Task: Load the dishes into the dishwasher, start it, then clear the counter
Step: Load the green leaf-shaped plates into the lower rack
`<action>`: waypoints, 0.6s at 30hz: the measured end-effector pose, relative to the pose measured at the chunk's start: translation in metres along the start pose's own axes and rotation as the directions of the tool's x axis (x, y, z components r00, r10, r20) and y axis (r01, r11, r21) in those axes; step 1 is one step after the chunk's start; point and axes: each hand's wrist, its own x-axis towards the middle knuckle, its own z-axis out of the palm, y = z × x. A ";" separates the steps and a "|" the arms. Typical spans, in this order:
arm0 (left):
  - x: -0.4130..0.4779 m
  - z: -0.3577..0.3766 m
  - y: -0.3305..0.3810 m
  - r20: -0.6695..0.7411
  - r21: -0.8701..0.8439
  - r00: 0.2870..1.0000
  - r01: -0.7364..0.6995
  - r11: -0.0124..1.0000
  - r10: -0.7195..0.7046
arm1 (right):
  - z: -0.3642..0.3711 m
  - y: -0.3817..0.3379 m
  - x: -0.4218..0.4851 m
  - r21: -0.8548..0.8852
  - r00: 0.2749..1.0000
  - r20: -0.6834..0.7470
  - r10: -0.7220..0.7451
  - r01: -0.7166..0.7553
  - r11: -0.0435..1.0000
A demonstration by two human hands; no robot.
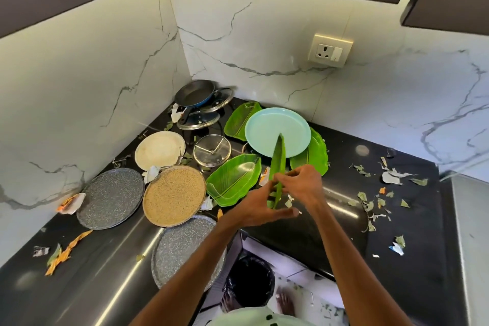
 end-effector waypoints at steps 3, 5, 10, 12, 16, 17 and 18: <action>-0.017 -0.008 -0.008 -0.162 0.295 0.980 -0.061 0.953 0.113 | 0.025 -0.007 -0.009 -0.035 0.998 0.044 -0.044 0.046 0.998; -0.030 -0.011 -0.022 -0.320 0.240 0.943 -0.008 0.971 0.086 | 0.041 -0.013 -0.010 0.010 0.994 0.092 -0.054 0.054 0.999; -0.059 -0.040 -0.054 -0.619 -0.122 0.775 0.067 0.990 -0.128 | 0.069 -0.016 -0.002 0.430 0.921 0.387 0.039 -0.218 0.876; -0.071 -0.055 -0.067 -0.678 -0.320 0.696 0.011 0.947 -0.237 | 0.088 -0.001 0.010 0.412 0.926 0.349 0.146 -0.291 0.863; -0.098 -0.080 -0.081 -0.668 -0.608 0.614 -0.123 0.785 -0.421 | 0.129 0.031 0.027 0.293 0.868 0.344 0.358 -0.462 0.837; -0.104 -0.085 -0.084 -0.663 -0.627 0.607 -0.131 0.768 -0.438 | 0.139 0.037 0.031 0.266 0.857 0.345 0.383 -0.481 0.836; -0.109 -0.089 -0.087 -0.660 -0.639 0.602 -0.133 0.758 -0.450 | 0.149 0.041 0.037 0.236 0.854 0.334 0.400 -0.486 0.841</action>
